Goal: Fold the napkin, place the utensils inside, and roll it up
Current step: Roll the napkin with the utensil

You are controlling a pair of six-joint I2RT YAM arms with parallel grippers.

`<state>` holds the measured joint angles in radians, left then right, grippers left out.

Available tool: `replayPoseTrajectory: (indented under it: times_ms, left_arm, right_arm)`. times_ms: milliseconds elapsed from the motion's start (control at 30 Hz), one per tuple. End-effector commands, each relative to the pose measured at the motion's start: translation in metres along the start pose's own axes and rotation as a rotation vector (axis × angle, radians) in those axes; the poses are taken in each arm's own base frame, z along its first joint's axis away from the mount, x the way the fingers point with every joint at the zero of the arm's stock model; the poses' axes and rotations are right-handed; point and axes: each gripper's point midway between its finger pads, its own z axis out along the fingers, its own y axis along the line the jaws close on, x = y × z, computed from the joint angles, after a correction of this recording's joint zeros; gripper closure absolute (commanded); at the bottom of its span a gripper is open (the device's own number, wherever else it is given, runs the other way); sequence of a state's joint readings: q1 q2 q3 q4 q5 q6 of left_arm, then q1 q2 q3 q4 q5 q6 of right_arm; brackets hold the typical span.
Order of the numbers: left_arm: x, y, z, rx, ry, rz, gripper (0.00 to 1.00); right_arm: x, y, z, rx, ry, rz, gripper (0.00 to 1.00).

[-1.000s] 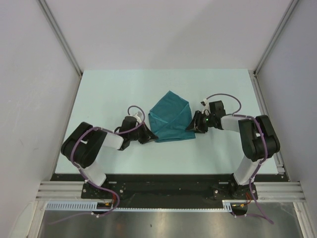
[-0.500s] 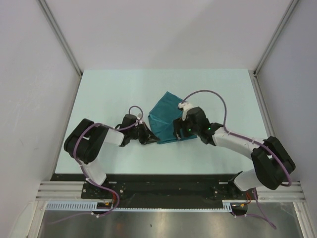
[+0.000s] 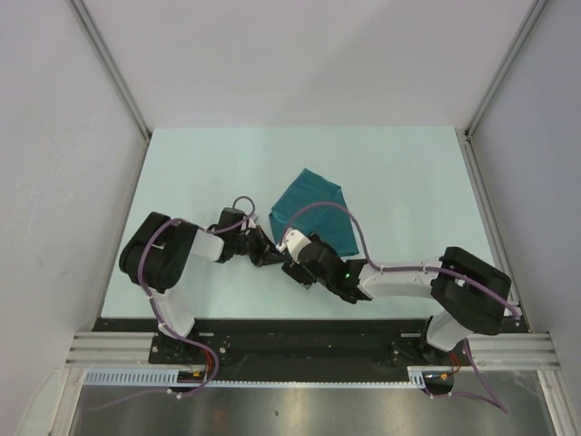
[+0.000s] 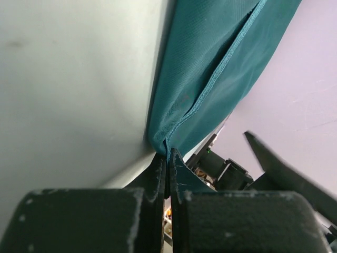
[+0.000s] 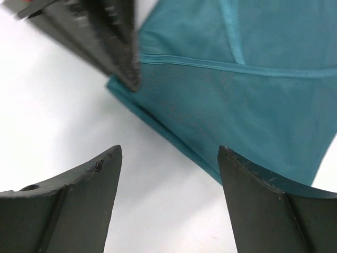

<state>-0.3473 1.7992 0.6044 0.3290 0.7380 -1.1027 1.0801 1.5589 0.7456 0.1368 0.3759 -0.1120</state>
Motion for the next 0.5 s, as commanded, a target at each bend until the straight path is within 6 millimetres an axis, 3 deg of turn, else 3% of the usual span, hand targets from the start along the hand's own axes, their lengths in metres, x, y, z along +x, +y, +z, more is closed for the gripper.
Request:
replayPoseTrajectory:
  times_ms: [0,167,467]
  left_arm:
    - [0.003,-0.004,-0.005,0.015,0.054,-0.013,1.0]
    - [0.0,-0.002,-0.007,0.015,0.068,-0.025,1.0]
    - [-0.005,-0.002,-0.008,0.007,0.078,-0.009,1.0]
  right_arm:
    - [-0.008,0.004,0.007,0.074,-0.043,-0.101,0.22]
    - [0.0,0.017,0.018,0.094,-0.018,-0.179,0.23]
    - [0.024,-0.007,0.036,0.285,0.062,-0.263,0.31]
